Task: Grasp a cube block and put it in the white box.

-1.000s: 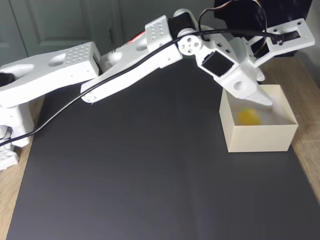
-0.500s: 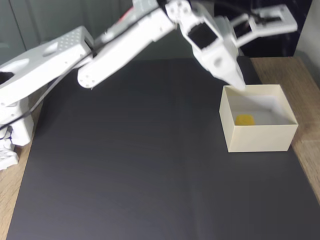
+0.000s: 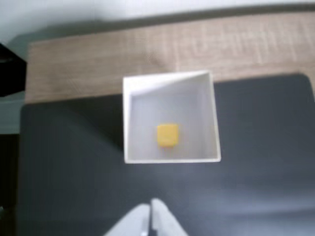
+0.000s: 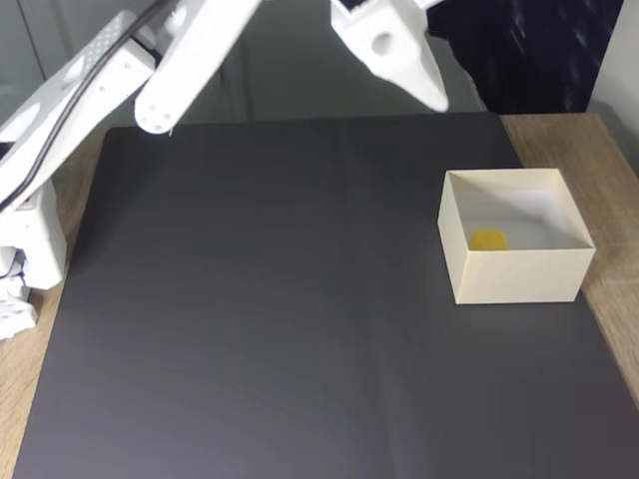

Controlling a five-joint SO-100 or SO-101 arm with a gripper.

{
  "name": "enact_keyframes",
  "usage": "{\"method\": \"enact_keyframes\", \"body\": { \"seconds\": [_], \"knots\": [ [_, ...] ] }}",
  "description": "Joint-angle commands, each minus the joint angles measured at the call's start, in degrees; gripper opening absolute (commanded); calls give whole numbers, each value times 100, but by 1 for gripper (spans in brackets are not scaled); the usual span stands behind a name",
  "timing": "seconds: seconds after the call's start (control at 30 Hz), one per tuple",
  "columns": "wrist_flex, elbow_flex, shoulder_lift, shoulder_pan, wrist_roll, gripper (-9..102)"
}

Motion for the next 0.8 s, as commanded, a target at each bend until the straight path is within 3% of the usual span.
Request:
{"method": "enact_keyframes", "body": {
  "seconds": [0.0,0.2,0.47,0.77],
  "knots": [
    [35,-185,615,-105,-114,0],
    [44,88,1116,-158,-264,2],
    [-817,4386,3955,-141,-62,0],
    [-2224,7884,6267,-352,-431,0]
  ]
}}
